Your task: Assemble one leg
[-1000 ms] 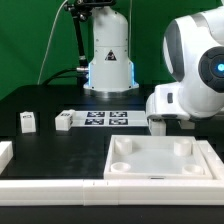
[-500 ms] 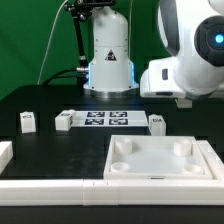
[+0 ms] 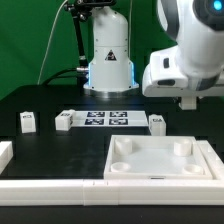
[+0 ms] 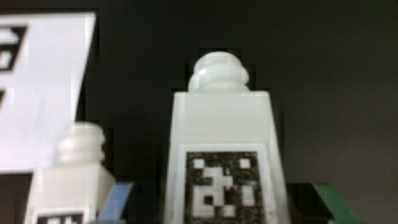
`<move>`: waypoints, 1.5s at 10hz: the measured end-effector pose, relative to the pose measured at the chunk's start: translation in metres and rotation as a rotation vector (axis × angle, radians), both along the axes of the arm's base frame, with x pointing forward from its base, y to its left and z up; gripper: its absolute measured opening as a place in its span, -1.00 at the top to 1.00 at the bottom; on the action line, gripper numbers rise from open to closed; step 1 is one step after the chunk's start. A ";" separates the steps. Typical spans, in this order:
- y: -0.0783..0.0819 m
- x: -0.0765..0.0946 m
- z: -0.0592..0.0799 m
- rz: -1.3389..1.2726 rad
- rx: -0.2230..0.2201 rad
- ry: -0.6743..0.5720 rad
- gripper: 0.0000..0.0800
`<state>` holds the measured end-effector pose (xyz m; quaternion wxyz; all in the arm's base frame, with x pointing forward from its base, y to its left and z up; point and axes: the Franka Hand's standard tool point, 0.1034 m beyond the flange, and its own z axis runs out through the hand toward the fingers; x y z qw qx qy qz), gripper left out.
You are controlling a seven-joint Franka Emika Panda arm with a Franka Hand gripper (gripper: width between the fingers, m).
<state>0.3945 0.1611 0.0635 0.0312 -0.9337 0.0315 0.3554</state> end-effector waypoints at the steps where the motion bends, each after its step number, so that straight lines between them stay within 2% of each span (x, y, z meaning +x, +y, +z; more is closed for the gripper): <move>1: -0.003 0.005 -0.001 0.000 -0.004 -0.116 0.27; 2: -0.004 0.004 0.007 0.000 -0.006 -0.159 0.27; 3: -0.007 0.014 0.015 0.013 -0.001 -0.238 0.27; 4: -0.011 0.024 0.030 0.025 0.007 -0.324 0.27; 5: -0.009 0.030 0.029 0.004 0.005 -0.465 0.27; 7: -0.007 0.025 0.027 0.008 0.010 -0.585 0.27; 8: -0.006 0.033 0.028 0.000 0.018 -0.687 0.27; 9: -0.010 0.041 0.029 0.022 0.030 -0.776 0.27; 11: -0.031 0.056 0.033 0.074 0.042 -0.817 0.27; 12: -0.035 0.065 0.037 0.080 0.043 -0.830 0.27; 15: -0.034 0.062 0.036 0.080 0.043 -0.827 0.27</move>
Offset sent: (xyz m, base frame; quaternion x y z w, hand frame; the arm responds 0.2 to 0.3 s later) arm 0.0282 -0.0281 0.0507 -0.0250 0.1880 -0.0793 0.9787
